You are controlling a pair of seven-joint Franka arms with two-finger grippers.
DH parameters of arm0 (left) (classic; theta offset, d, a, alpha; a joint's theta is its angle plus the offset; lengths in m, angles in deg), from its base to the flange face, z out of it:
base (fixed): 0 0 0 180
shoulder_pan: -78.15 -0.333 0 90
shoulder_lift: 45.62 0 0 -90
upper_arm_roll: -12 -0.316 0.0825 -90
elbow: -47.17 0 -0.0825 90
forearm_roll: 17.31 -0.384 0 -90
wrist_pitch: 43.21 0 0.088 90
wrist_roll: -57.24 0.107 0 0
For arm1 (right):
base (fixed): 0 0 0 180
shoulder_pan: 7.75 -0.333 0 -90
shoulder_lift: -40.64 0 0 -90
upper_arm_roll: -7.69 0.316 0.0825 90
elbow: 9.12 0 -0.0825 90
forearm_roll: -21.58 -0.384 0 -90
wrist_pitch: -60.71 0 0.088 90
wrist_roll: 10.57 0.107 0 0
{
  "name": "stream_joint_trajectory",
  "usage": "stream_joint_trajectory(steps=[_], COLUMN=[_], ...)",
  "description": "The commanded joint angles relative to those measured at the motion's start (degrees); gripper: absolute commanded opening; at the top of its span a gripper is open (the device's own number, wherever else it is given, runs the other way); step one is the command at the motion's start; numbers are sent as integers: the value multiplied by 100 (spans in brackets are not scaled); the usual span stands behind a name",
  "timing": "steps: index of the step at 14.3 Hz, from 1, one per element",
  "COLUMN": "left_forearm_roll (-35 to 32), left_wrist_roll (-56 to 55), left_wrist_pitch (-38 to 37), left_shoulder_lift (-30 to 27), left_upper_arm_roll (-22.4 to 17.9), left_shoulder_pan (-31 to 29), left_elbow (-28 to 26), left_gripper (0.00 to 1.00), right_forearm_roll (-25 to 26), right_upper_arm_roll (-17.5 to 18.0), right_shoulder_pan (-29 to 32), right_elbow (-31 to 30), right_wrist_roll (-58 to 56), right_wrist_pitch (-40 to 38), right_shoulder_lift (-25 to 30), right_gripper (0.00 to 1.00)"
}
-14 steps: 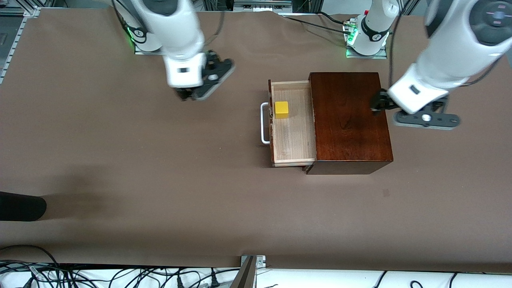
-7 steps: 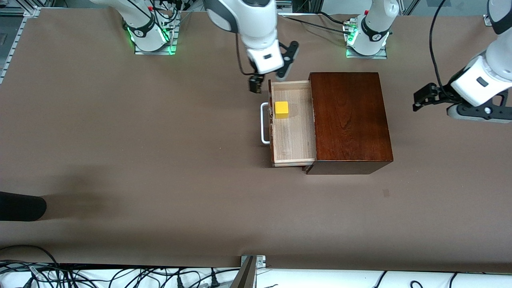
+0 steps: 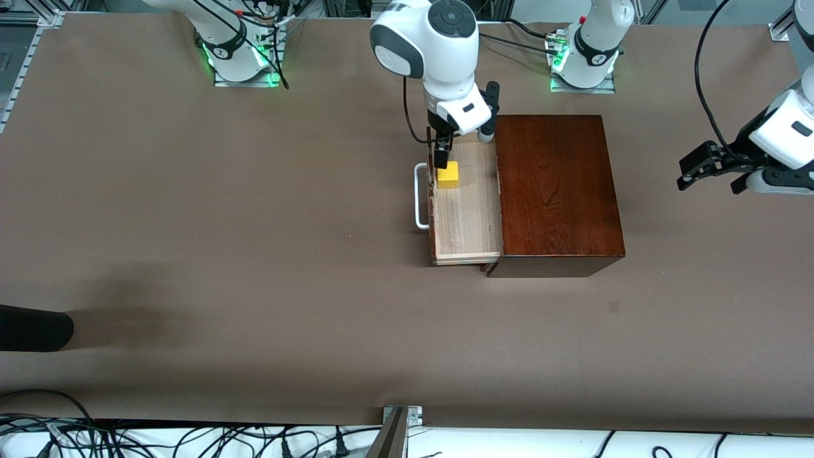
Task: Open drawer, take yellow block, close drawer
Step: 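Lower the right gripper into the drawer and grasp the yellow cube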
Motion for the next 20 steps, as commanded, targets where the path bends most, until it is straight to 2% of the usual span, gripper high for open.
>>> stream_joint_trajectory(steps=[1,4,10,15,16,17,18,19,20], left_forearm_roll=[104,96,96,87,87,87,87,87,87], left_wrist_roll=[35,80,36,-17,-17,-17,-8,-8,-8], left_wrist_pitch=[78,-212,-151,-168,-195,-195,-195,-195,-204], left_shoulder_lift=[-202,-62,-87,-140,-140,-140,-140,-140,-140], left_upper_arm_roll=[-342,-334,-307,-132,-114,-105,-105,-105,-105], left_shoulder_pan=[158,132,88,-9,-9,-18,-18,-26,-27], left_elbow=[-176,-53,-61,-105,-88,-96,-88,-88,-88], left_gripper=[100,100,100,100,100,100,100,100,100], right_forearm_roll=[91,301,460,583,592,592,592,592,592], right_upper_arm_roll=[-39,-48,-57,-57,-57,-57,-66,-75,-92], right_shoulder_pan=[-78,-78,-87,-157,-157,-157,-157,-157,-157], right_elbow=[256,257,256,239,248,256,256,256,274], right_wrist_roll=[-288,-332,-323,-271,-279,-280,-253,-262,-279], right_wrist_pitch=[68,252,560,569,578,569,534,525,499], right_shoulder_lift=[-256,-396,-678,-792,-810,-801,-784,-766,-757], right_gripper=[100,100,100,99,79,48,9,0,0])
